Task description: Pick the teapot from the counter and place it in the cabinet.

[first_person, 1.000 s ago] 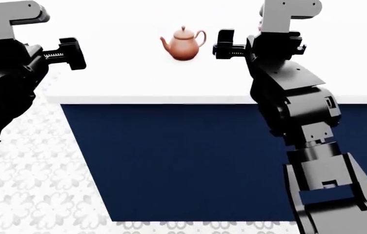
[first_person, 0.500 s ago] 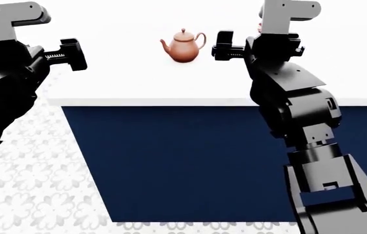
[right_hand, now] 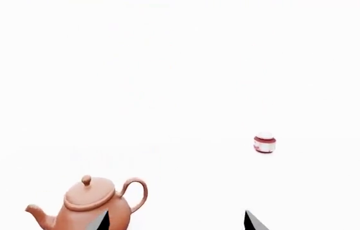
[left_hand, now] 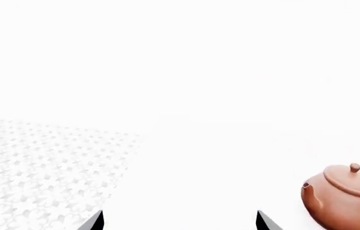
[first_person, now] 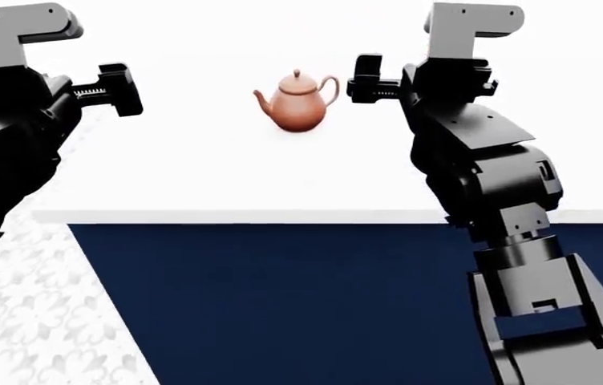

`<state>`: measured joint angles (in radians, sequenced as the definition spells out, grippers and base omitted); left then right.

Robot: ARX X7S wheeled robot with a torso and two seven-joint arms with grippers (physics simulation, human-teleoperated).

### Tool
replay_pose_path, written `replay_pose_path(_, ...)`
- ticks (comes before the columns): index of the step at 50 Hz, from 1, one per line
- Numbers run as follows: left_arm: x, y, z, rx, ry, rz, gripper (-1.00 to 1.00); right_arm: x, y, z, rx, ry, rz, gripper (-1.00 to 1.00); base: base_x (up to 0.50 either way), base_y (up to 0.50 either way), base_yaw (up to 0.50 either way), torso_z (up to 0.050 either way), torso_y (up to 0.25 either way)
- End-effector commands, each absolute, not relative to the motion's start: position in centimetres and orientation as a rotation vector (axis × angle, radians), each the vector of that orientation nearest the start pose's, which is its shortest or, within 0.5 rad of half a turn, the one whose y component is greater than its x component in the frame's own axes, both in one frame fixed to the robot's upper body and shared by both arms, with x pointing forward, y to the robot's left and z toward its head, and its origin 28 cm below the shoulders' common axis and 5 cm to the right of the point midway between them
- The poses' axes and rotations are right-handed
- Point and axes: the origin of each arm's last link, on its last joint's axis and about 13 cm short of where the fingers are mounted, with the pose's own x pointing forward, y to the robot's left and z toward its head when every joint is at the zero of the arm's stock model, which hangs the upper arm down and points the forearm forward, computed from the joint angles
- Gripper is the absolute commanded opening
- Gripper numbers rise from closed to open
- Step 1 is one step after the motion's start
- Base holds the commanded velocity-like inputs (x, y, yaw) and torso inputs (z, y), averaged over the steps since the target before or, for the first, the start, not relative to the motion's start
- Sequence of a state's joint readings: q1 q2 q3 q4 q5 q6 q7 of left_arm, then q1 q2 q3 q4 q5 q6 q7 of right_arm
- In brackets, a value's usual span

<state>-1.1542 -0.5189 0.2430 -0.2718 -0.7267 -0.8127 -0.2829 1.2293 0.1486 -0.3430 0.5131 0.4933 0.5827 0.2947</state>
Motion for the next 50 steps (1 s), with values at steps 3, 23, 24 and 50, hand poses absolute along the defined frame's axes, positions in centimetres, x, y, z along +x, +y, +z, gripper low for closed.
replay_pose_path(3, 35.5, 30.54, 27.04, -0.06, 0.028, 0.119, 1.0, 40.07, -8.4, 26.08, 0.032, -0.039, -0.006, 1.0, -0.11, -0.5, 0.0, 0.0, 0.0)
replay_pose_path(23, 35.41, 30.53, 27.04, -0.058, 0.027, 0.12, 1.0, 40.13, -8.38, 26.1, 0.033, -0.041, -0.004, 1.0, -0.22, -0.5, 0.0, 0.0, 0.001)
replay_pose_path(24, 35.37, 30.53, 27.03, -0.058, 0.027, 0.12, 1.0, 40.11, -8.38, 26.1, 0.033, -0.042, -0.004, 1.0, -0.07, -0.5, 0.0, 0.0, 0.0)
replay_pose_path(50, 35.79, 30.53, 27.11, -0.062, 0.028, 0.122, 1.0, 39.99, -8.41, 26.22, 0.043, -0.052, -0.006, 1.0, 0.07, -0.38, 0.0, 0.0, 0.001)
